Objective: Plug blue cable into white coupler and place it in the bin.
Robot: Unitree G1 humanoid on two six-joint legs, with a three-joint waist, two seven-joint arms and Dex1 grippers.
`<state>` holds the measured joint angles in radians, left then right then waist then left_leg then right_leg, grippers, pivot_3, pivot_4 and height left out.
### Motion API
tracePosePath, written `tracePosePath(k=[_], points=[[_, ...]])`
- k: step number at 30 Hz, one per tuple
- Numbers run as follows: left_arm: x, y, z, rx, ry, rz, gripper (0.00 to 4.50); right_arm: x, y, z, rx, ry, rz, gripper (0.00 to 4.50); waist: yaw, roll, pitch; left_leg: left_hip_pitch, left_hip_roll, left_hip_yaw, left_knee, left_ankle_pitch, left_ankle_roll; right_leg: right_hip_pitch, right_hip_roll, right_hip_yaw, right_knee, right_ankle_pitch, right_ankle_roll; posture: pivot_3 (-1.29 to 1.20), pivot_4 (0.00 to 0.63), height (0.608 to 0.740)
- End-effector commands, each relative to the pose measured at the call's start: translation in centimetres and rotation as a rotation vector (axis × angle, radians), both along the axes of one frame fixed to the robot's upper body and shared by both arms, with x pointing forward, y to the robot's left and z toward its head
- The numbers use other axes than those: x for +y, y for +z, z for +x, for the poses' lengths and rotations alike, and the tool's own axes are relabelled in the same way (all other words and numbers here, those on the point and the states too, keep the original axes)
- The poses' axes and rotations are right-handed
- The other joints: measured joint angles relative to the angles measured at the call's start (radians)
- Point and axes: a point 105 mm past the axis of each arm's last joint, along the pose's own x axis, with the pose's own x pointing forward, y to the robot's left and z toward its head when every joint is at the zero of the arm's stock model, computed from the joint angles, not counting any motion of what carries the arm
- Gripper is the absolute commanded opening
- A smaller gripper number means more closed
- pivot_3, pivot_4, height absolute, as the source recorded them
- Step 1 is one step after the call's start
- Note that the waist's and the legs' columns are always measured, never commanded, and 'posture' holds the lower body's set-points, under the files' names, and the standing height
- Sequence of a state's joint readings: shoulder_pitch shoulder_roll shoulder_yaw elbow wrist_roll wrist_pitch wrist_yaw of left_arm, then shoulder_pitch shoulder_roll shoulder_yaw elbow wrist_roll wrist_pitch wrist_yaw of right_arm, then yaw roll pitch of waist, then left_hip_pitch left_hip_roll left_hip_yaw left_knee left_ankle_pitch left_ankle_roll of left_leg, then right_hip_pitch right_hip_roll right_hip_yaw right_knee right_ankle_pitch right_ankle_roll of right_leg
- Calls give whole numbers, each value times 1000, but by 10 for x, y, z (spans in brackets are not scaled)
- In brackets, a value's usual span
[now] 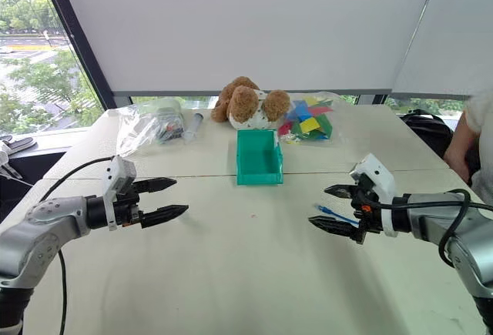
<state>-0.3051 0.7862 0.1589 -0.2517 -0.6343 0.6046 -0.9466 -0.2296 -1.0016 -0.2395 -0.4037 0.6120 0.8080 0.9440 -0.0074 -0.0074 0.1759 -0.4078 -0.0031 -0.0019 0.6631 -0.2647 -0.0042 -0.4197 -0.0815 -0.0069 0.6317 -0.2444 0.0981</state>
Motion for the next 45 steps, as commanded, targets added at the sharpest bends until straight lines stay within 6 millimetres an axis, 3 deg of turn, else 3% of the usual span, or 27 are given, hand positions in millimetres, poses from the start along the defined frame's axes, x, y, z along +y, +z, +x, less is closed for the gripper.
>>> tracePosePath(k=[1,8,17,25,36,45], points=[[0,15,-5,-47,-26,6,4500,-1,6,-4,-47,-9,-19,4482,2,0,0,0,0,0,0,0,0,0,0,0,0,0,0,0,150,740],[-4,21,-6,-41,-53,4,4500,2,3,-11,-58,-45,1,4482,12,0,0,0,0,0,0,0,0,0,0,0,0,0,0,0,150,740],[-14,18,2,-41,-74,-19,4500,-7,-5,-5,-49,-94,-16,4482,19,-1,0,0,0,1,0,0,0,0,0,1,0,0,0,0,150,740],[-25,16,5,-39,-93,-40,4500,-33,-18,4,-23,-159,-65,4482,20,-1,0,0,0,1,1,0,0,1,0,0,0,0,0,0,150,740],[-37,16,8,-44,-115,-74,4500,-99,-64,28,84,-261,-105,4482,16,-1,0,1,-1,3,1,0,0,2,0,1,0,0,0,0,150,740],[-37,13,7,-47,-108,-69,4500,-103,-84,52,121,-237,-96,4482,6,0,0,2,-1,3,1,0,0,2,1,1,0,0,0,0,150,740]])
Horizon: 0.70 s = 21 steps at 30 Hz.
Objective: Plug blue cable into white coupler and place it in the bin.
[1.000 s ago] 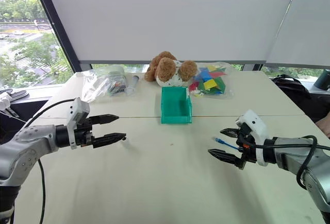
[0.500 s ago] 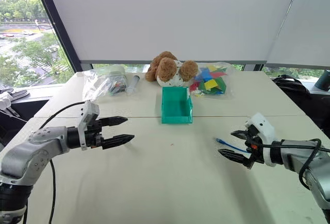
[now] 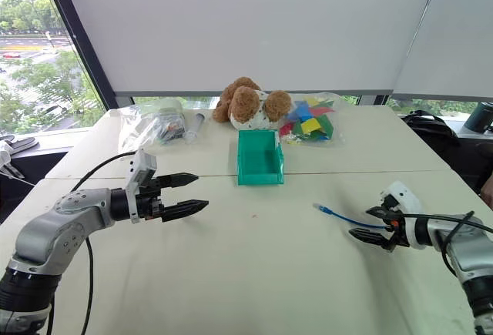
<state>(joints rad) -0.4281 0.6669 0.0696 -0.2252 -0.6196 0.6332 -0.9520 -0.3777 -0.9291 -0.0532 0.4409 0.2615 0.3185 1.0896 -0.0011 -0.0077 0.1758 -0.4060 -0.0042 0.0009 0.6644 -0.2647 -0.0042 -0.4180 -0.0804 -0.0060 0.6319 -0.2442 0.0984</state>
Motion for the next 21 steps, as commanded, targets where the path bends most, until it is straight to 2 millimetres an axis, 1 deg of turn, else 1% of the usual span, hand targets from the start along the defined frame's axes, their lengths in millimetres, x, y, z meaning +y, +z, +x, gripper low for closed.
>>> tracePosePath(k=[1,3,6,9,12,13,14,15,18,20,21], points=[[2,7,-2,-45,10,4,4500,-2,1,7,-11,16,-17,4482,-1,0,0,0,0,0,0,0,0,0,0,0,0,0,0,0,150,740],[2,6,-3,-45,12,5,4500,-2,-3,9,4,28,-29,4482,-3,0,0,0,0,0,0,0,0,0,0,0,0,0,0,0,150,740],[3,5,-4,-48,21,9,4500,-1,-15,5,42,70,-80,3645,-5,0,0,0,0,0,0,0,0,1,-1,0,0,0,0,0,150,740],[4,5,-4,-50,28,11,4500,0,-18,4,52,92,-97,2232,-8,0,0,1,0,-1,0,0,0,2,0,0,0,0,0,0,150,740],[5,6,-4,-53,33,12,4500,3,-20,1,53,120,-123,601,-8,0,0,8,1,-1,0,0,0,9,-1,0,-2,0,0,0,150,740],[5,6,-4,-54,35,12,4500,4,-19,1,50,126,-122,167,-8,0,0,10,1,-1,0,0,0,11,-1,0,-2,0,0,0,150,740],[6,6,-3,-55,36,13,4500,7,-17,2,42,134,-124,34,-8,0,0,13,1,-1,0,-1,0,14,-1,0,-2,0,0,0,150,740],[6,6,-3,-56,37,13,4500,9,-14,3,27,143,-128,34,-8,0,0,13,1,-1,0,-1,0,15,-1,0,-2,0,0,0,150,740],[7,7,-2,-59,36,16,4500,29,6,8,-38,208,-115,34,-10,0,0,13,1,-1,-1,-1,0,14,-1,0,-2,0,0,0,150,740],[7,7,-1,-59,33,18,4500,54,23,8,-74,296,-95,34,-13,1,0,13,1,-1,-1,-1,0,14,-1,0,-2,0,0,0,150,740],[7,8,-1,-58,28,19,4500,73,32,6,-87,363,-76,34,-15,1,0,13,1,0,-1,-1,0,13,-1,1,-1,0,0,0,150,740]])
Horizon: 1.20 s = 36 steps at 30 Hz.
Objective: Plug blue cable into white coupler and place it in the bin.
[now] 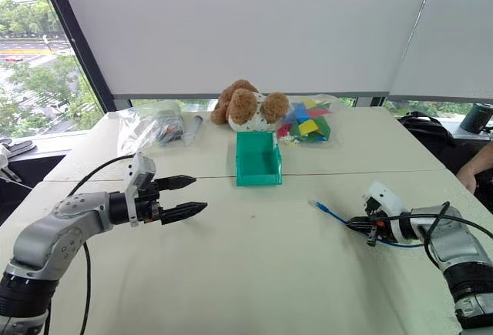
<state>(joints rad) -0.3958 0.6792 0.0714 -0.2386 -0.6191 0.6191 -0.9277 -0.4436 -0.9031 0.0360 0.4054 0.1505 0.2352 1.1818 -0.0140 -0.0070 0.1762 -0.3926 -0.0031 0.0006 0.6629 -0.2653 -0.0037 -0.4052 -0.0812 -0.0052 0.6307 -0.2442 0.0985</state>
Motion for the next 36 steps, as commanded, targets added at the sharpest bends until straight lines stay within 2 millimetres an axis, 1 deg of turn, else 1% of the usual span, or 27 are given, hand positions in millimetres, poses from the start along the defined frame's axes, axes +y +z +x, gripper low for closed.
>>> tracePosePath(k=[1,3,5,7,9,11,14,17,20,22,23,26,28,29,31,36], points=[[2,13,0,-58,-7,10,4500,59,37,-4,-71,219,63,34,-3,0,0,0,0,0,0,0,0,0,0,0,0,0,0,0,150,740],[0,13,0,-56,-17,13,4500,91,42,-13,-56,333,81,34,-1,0,0,0,1,0,-1,0,0,-1,1,0,1,0,0,0,150,740],[-2,12,0,-54,-29,16,4500,124,38,-24,-25,452,89,34,2,0,0,0,1,-1,-1,0,0,-1,1,-1,1,0,0,0,150,740],[-3,12,0,-53,-38,18,4500,146,33,-31,10,526,106,34,5,0,0,0,1,-2,-1,0,0,-1,1,-1,1,0,0,0,150,740],[-4,11,-1,-51,-49,25,4500,161,23,-34,48,579,89,34,9,0,0,-1,0,-2,-1,0,0,-1,0,-1,0,0,0,0,150,740],[-6,8,-5,-45,-73,35,4500,171,12,-32,78,612,65,34,9,0,0,-1,-1,-2,0,0,0,-1,-1,-1,0,0,0,0,150,740],[-11,2,-10,-36,-113,59,4500,178,1,-25,112,624,44,34,7,0,0,-2,-1,-1,0,0,0,-1,-1,0,-1,0,0,0,150,740],[-14,-16,-17,-39,-163,155,4500,179,-10,-15,117,630,-19,34,2,0,0,-2,-1,-1,0,0,0,-1,-1,0,0,0,0,0,150,740],[-15,-33,-23,-53,-218,242,4500,180,-15,-10,110,638,-66,34,1,0,0,-1,-1,-1,-1,0,0,-2,-1,0,0,0,0,0,150,740],[-18,-40,-25,-67,-261,276,4500,183,-12,-10,111,638,-47,578,1,0,0,-1,0,-1,-1,0,0,-2,0,-1,0,0,0,0,150,740],[-19,-44,-25,-75,-284,290,4500,182,-9,-11,110,641,-43,944,1,0,0,-1,0,-1,-1,0,0,-2,0,-1,0,0,-1,0,150,740],[-21,-51,-22,-100,-337,322,4500,178,0,-12,85,635,-39,2413,4,0,0,-1,0,-1,-1,0,0,-2,0,-1,0,-2,-3,0,150,740],[-22,-58,-17,-112,-375,348,4500,174,11,-12,35,621,-47,3446,6,0,0,-1,0,-1,-1,0,0,-2,0,-1,0,-2,-3,0,150,740],[-23,-62,-15,-116,-396,363,4500,170,18,-13,9,611,-49,3880,8,0,0,-2,-1,-1,-1,0,0,-2,-1,-1,0,-2,-3,0,150,740],[-23,-68,-12,-124,-425,382,4500,166,25,-17,-12,601,-46,3880,9,0,0,-3,-1,-1,-1,0,0,-2,-1,-1,0,-2,-3,0,150,740],[-26,-86,1,-137,-479,426,4500,154,42,-36,-56,557,-30,3880,12,0,0,-4,-1,-1,-1,0,1,-4,-1,-1,0,0,0,0,150,740]])
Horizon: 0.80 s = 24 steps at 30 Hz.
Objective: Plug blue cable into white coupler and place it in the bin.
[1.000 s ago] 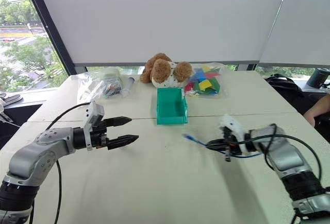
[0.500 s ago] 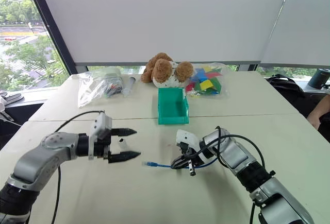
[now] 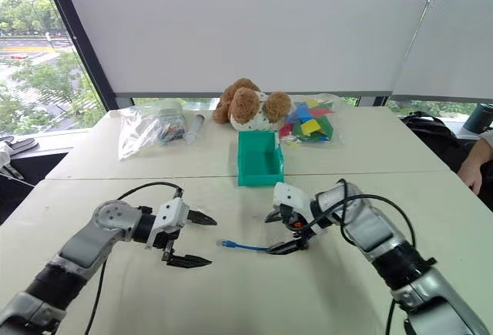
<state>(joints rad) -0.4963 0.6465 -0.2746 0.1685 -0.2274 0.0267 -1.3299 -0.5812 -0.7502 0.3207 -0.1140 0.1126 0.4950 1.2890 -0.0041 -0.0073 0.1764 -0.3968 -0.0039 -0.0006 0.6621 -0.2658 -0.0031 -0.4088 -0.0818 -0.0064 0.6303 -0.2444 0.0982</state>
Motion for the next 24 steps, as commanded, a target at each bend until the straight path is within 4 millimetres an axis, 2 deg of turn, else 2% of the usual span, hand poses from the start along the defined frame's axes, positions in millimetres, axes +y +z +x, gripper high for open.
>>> tracePosePath(k=[1,5,12,16,22,24], points=[[-2,-10,8,-26,-49,36,4500,-3,22,-14,-67,-20,42,3880,2,0,0,0,0,0,0,0,0,0,0,0,0,0,0,0,150,740],[-6,-23,18,-16,-69,58,4500,-9,26,-24,-97,-83,48,3880,9,0,0,-1,0,0,1,0,0,-1,0,0,0,0,0,0,150,740],[-13,-35,27,16,-70,47,4500,-10,27,-26,-116,-155,59,3880,19,0,0,-2,0,0,2,0,0,-1,0,0,-1,0,0,0,150,740],[-17,-40,28,26,-83,47,3182,-11,29,-24,-128,-172,57,3923,20,-1,0,-2,-1,-1,3,0,0,0,-1,0,-1,-2,-3,0,150,740],[-20,-39,24,21,-104,32,81,-13,31,-27,-122,-199,80,3923,20,-1,-1,-2,-1,-2,4,0,0,1,-1,-1,-1,-2,-3,0,150,740],[-20,-32,26,1,-88,9,26,-11,34,-34,-89,-215,136,3923,19,-1,-1,-2,-1,-2,4,0,0,1,-1,-1,-1,-2,-3,0,150,740]])
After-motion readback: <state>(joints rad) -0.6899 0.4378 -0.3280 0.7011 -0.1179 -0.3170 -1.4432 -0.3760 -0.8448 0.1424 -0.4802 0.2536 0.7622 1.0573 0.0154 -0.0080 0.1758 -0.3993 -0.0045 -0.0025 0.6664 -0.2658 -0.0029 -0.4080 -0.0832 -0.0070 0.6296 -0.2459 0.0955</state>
